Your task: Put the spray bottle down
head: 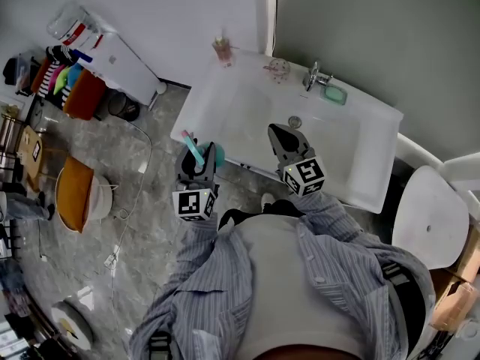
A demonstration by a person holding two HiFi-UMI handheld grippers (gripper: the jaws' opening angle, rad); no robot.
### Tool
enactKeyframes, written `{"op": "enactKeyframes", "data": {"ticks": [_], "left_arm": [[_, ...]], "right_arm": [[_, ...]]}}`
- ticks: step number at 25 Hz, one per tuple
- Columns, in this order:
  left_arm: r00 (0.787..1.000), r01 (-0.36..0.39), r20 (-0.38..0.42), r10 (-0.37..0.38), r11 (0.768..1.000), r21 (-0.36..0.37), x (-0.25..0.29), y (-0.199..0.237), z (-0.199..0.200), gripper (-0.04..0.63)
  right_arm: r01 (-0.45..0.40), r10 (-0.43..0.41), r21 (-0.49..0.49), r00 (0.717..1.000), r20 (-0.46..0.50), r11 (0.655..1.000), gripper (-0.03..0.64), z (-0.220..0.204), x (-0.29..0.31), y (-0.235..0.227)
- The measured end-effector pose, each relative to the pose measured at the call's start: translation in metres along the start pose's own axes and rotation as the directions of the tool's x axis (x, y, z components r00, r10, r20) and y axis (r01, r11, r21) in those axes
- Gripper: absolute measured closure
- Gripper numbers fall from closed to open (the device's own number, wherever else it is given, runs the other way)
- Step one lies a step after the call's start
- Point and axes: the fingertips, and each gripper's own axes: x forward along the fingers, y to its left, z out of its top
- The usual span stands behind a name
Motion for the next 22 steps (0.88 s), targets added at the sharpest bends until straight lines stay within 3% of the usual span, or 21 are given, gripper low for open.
{"op": "enactKeyframes", "data": {"ticks": [9, 19, 22], "left_arm": [[0.997, 0.079, -0.022, -0.08, 0.997, -0.021, 0.058, 0.036, -0.017, 0.419], [0.983, 0.186, 0.003, -0.186, 0.982, 0.023, 0.145, 0.098, -0.035, 0.42], [0.978, 0.21, 0.0, -0.21, 0.978, 0.005, 0.175, 0.115, -0.048, 0.422]], "right_arm": [[0.051, -0.05, 0.014, 0.998, -0.023, 0.999, 0.601, -0.012, 0.058, -0.015], [0.117, -0.117, -0.002, 0.993, -0.017, 0.993, 0.601, -0.022, 0.157, -0.028], [0.131, -0.131, -0.009, 0.991, -0.011, 0.991, 0.601, -0.028, 0.188, -0.034]]}}
